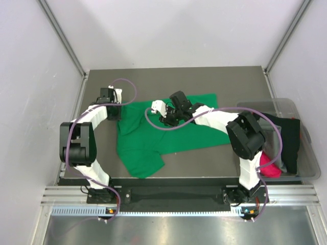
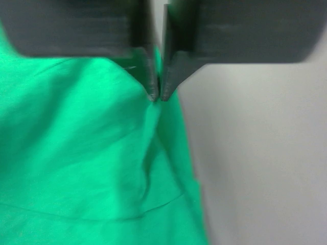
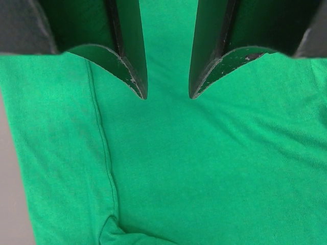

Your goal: Fold and stack the t-shirts

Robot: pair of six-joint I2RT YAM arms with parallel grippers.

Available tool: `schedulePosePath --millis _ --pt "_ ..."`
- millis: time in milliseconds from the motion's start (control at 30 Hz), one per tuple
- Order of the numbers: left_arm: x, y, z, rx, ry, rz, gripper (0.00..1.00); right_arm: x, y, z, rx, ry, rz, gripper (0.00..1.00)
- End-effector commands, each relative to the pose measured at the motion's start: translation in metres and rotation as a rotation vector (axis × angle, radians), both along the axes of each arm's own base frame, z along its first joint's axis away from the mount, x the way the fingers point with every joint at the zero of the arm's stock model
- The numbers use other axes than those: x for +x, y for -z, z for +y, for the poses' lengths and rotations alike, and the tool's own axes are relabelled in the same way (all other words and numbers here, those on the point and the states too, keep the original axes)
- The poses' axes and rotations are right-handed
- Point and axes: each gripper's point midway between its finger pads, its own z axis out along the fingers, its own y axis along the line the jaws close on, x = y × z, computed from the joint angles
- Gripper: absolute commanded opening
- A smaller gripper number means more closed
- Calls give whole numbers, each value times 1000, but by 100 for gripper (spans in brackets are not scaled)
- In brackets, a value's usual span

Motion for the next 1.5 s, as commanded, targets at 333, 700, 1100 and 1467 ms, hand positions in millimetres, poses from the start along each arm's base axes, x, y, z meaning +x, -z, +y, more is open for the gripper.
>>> schedulePosePath --millis 333,700,1100,1467 --pt "-13 -36 8 6 -38 -109 40 -10 -13 28 49 -102 -33 38" --pt "-31 -64 -19 -102 99 -151 20 3 4 88 63 -170 17 40" --pt "-42 -42 -23 -119 116 -110 10 21 15 124 105 -145 86 35" --pt "-42 -40 -20 -103 104 -113 10 20 14 139 106 -153 101 35"
